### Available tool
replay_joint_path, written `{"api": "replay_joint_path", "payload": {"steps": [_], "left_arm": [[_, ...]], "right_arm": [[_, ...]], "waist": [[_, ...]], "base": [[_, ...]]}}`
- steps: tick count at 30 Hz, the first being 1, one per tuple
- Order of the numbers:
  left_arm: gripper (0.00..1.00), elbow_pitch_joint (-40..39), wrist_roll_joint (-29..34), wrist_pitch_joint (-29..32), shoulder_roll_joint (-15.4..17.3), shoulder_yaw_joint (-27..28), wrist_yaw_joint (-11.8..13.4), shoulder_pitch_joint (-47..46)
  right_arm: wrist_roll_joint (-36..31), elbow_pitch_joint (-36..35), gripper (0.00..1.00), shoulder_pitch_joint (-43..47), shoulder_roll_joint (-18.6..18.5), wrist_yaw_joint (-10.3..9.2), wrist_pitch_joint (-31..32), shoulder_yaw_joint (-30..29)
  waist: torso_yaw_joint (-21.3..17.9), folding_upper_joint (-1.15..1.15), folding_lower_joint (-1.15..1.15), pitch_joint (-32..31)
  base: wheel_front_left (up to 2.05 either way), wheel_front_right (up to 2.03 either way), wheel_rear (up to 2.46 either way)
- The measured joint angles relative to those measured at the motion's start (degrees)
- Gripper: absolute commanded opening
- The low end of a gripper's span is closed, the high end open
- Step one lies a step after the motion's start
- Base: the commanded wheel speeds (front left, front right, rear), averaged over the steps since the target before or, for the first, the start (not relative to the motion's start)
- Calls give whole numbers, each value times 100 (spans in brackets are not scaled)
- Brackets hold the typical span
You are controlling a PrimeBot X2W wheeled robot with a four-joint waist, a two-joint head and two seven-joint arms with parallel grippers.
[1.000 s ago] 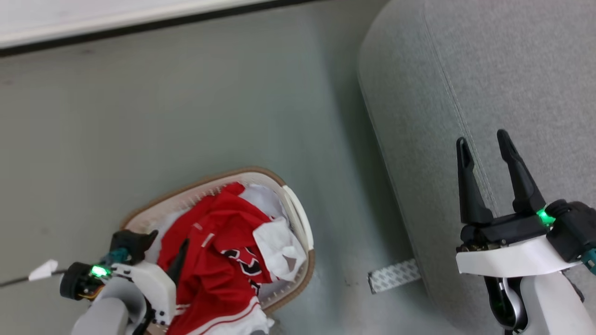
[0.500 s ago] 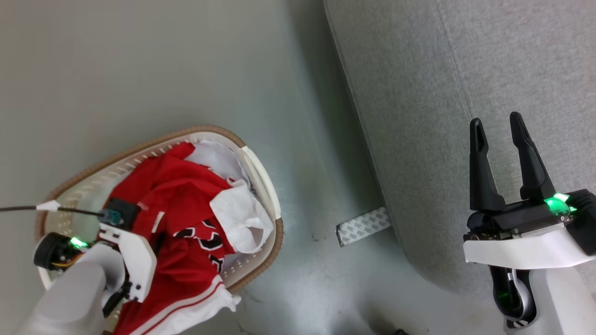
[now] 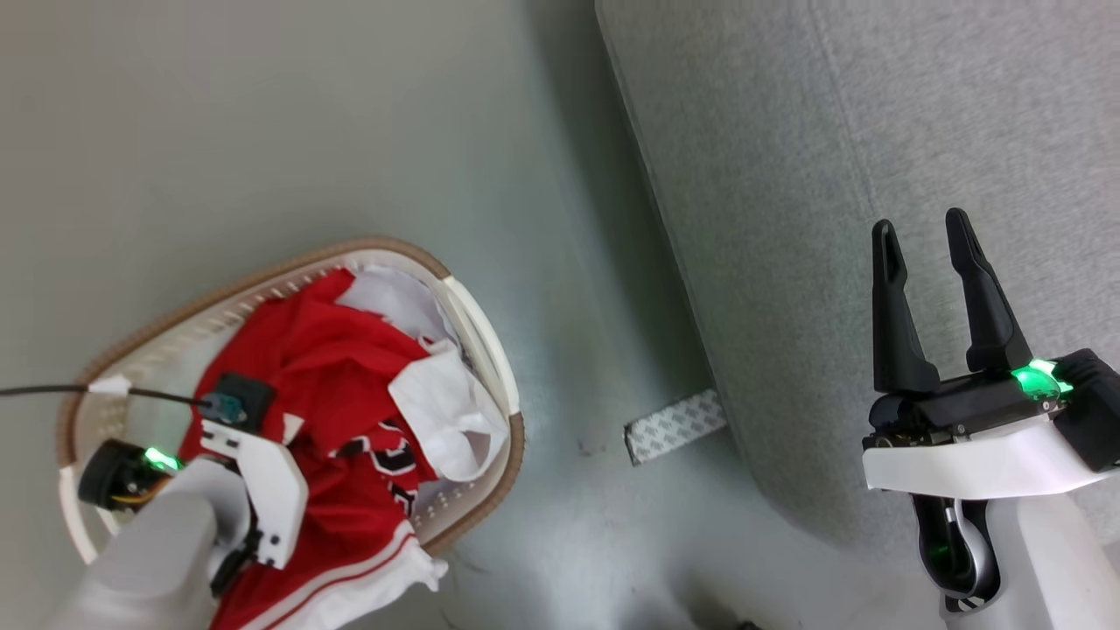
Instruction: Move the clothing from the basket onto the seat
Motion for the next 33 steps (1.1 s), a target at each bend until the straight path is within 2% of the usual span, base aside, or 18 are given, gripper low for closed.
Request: {"api": "replay_joint_path", "payload": {"steps": [3, 9, 14, 17, 23, 29, 33], "left_arm": [[0, 92, -121, -219, -156, -54, 0, 73], [0, 78, -773, -723, -645, -18, 0, 387], [0, -38, -1128, -1090, -822, -125, 1, 655], [0, -261, -1393, -1266, -892, -199, 0, 832], [0, -756, -1514, -1422, -924, -236, 0, 1014], [0, -1446, -1615, -1447, -882, 25, 2, 1140], [0, -2061, -1383, -1456, -786, 246, 136, 1141]], "right_arm": [[-112, 59, 100, 1, 2, 0, 0, -14], [-408, 265, 100, 62, 3, 0, 0, -88], [-622, 475, 100, 196, 8, 0, 0, -51], [-733, 657, 100, 415, 8, 0, 0, -63], [-849, 859, 100, 705, 5, 0, 0, -99], [-866, 968, 100, 941, 5, 0, 0, -89], [-853, 1027, 100, 1066, 7, 0, 0, -40]], "waist": [[59, 0, 0, -237], [259, 0, -1, -922], [489, 0, -1, -1605], [702, 0, -1, -2166], [1089, 0, -2, -2945], [1504, 0, -2, -3584], [1762, 0, -2, -3922]], "base": [[0, 0, 0], [0, 0, 0], [0, 0, 0], [0, 0, 0], [0, 0, 0], [0, 0, 0], [0, 0, 0]]}}
